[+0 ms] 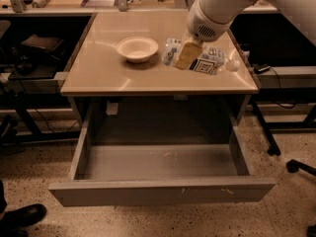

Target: Place blue plastic bottle into top drawer

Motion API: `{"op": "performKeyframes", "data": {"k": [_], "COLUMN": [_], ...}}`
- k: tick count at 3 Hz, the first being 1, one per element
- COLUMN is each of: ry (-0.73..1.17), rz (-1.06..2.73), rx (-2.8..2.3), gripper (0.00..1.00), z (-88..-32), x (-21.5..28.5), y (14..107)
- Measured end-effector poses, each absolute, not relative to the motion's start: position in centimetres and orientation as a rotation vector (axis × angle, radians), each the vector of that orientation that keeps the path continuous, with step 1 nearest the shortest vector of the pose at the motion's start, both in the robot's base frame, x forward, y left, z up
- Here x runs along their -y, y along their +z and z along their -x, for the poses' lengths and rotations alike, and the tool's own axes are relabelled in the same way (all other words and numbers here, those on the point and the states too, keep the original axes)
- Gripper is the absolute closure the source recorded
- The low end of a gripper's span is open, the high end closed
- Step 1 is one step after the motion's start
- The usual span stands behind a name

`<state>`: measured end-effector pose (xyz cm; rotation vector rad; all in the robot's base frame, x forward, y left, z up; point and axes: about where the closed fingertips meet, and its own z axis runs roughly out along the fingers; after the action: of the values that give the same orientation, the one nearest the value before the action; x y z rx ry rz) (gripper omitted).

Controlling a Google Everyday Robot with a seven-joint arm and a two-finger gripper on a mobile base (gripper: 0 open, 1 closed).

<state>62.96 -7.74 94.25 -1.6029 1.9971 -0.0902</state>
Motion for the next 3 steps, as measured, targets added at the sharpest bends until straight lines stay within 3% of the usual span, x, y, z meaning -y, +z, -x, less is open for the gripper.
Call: {"op": "performKeyframes", "data": {"k": [1, 3], "ry": [-0.204, -0.142], "rz": [1.516, 1.591], "rx": [-2.037, -2.083], "gripper": [1.0, 1.0], "z": [-57.4, -54.0], "x": [6.4, 3.3], "y": [96.3, 89.4]}}
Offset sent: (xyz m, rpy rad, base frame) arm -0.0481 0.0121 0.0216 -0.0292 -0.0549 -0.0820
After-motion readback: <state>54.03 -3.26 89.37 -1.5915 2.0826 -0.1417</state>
